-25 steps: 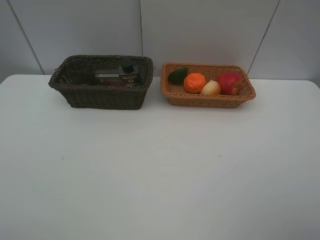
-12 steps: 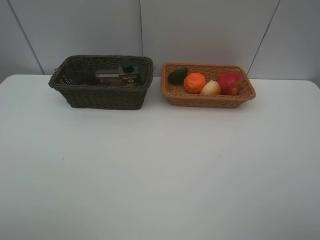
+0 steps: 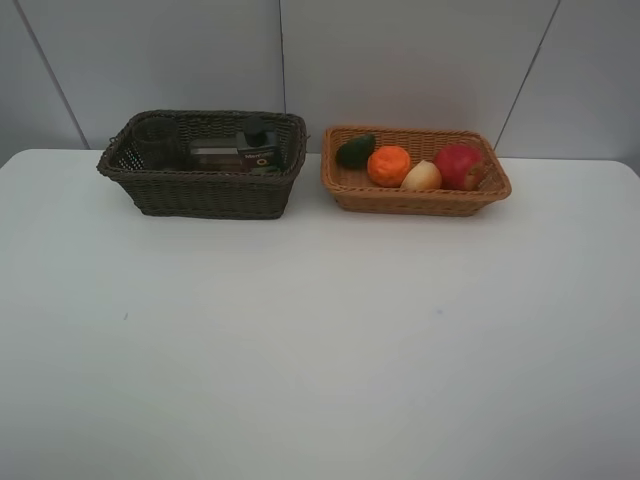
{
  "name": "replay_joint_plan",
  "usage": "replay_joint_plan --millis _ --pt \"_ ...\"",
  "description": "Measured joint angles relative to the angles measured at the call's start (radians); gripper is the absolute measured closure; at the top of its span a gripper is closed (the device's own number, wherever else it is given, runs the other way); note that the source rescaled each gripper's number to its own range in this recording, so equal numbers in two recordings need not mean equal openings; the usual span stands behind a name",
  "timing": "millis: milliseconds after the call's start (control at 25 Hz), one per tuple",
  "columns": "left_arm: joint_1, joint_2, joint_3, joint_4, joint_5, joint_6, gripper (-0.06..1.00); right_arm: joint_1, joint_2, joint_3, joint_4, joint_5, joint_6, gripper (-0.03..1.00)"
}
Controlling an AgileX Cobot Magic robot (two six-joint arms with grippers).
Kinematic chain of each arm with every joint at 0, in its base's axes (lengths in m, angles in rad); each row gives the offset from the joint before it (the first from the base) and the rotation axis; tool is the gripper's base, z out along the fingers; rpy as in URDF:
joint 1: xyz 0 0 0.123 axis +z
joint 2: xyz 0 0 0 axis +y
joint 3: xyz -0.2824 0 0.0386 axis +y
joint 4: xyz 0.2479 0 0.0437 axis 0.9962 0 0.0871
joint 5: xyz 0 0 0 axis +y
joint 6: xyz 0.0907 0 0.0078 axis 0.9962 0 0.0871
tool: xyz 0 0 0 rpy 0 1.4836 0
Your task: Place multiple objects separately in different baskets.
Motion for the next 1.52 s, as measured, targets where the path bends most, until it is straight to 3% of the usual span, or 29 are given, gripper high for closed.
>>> replay_joint_plan --millis 360,800,1160,1520 --pt "0.009 -0.009 0.007 0.002 0.0 0.0 -0.05 0.0 0.0 0.0 0.0 0.0 0.0 -0.03" --pt "0.277 -0.299 0.007 -0.007 0.001 0.023 -0.05 0.0 0.0 0.0 0.0 0.0 0.0 -0.03" --pt "0.381 -0.331 0.007 -0.01 0.001 0.025 -0.05 0.0 0.0 0.0 0.0 0.0 0.0 -0.03" --pt "0.424 -0.331 0.007 -0.01 0.001 0.025 -0.05 0.0 0.0 0.0 0.0 0.0 0.0 -0.03"
